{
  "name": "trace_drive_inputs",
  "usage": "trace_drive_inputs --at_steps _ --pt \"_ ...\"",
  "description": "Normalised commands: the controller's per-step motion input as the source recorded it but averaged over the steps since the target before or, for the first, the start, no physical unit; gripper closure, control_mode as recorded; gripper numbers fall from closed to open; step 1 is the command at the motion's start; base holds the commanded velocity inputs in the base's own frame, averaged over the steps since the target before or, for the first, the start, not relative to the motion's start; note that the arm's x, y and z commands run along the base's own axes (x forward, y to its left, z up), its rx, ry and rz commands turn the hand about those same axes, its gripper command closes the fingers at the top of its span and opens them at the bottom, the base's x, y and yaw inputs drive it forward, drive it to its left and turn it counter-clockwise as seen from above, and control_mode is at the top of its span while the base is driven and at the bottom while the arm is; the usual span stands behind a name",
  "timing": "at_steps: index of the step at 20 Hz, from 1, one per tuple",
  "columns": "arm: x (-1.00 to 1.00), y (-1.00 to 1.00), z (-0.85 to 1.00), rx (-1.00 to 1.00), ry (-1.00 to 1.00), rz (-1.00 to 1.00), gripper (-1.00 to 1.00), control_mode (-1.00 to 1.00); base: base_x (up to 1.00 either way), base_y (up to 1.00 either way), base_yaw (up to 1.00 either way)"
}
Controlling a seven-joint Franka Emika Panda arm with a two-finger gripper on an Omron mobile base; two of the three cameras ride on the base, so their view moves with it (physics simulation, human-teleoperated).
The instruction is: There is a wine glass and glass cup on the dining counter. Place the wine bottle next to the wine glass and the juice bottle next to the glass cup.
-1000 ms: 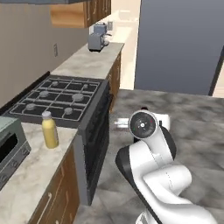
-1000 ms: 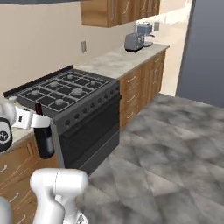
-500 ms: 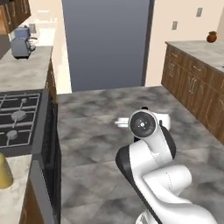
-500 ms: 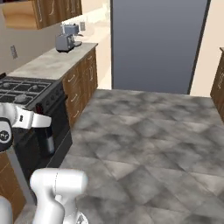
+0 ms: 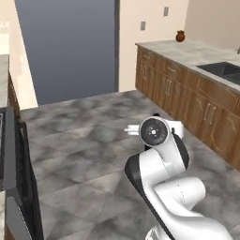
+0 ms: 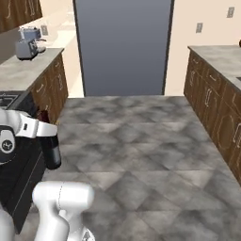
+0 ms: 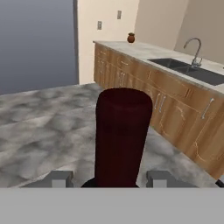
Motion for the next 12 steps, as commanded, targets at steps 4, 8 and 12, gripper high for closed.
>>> trace_drive_inputs --at_steps 4,8,12 --pt "0.0 0.0 0.0 0.0 0.0 0.0 1.0 1.0 0.34 -0.09 -0.49" --pt "0.0 0.0 0.0 0.0 0.0 0.0 1.0 1.0 0.26 -0.18 -0.33" --pt "0.0 0.0 0.0 0.0 0.0 0.0 1.0 1.0 0.0 -0.57 -0.07"
